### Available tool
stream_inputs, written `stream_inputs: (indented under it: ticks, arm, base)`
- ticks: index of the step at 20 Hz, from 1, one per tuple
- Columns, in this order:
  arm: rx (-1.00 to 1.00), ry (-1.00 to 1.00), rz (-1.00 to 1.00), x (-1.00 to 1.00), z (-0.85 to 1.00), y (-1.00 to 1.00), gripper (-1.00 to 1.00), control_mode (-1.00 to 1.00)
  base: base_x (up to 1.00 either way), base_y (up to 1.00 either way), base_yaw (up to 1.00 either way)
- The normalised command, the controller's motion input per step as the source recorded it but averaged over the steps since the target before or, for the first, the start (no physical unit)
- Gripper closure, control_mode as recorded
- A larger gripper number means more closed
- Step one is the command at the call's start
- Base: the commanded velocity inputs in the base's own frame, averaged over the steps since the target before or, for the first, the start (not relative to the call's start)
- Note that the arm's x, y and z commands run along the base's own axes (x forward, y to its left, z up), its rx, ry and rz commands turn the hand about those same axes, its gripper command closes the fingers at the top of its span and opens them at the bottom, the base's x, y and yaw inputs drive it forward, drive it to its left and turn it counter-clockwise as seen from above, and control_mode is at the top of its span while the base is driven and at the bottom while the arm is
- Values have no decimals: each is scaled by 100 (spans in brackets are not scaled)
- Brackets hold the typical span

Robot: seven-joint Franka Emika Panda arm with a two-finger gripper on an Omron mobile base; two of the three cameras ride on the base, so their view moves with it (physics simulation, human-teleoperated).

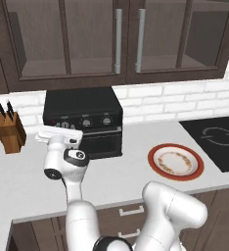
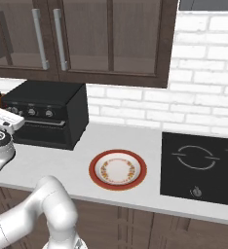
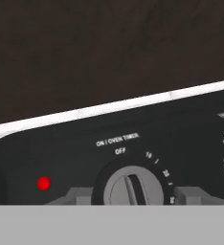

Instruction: Pick up the kebab skewer and baguette bread, and place them inside the toaster oven. Close the toaster oven door and start by setting the timer.

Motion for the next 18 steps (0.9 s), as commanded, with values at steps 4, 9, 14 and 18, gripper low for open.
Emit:
stream_inputs:
  ticks: [4,9,14,18]
  arm:
    - [27,0,-11,29,-12,0,100,-100]
    - [28,0,-9,22,-7,0,100,-100]
    - [28,0,-8,1,-20,0,100,-100]
    - [26,-3,-8,0,-34,0,100,-100]
  base:
    - [0,0,0]
    - [0,0,0]
    - [0,0,0]
    - [0,0,0]
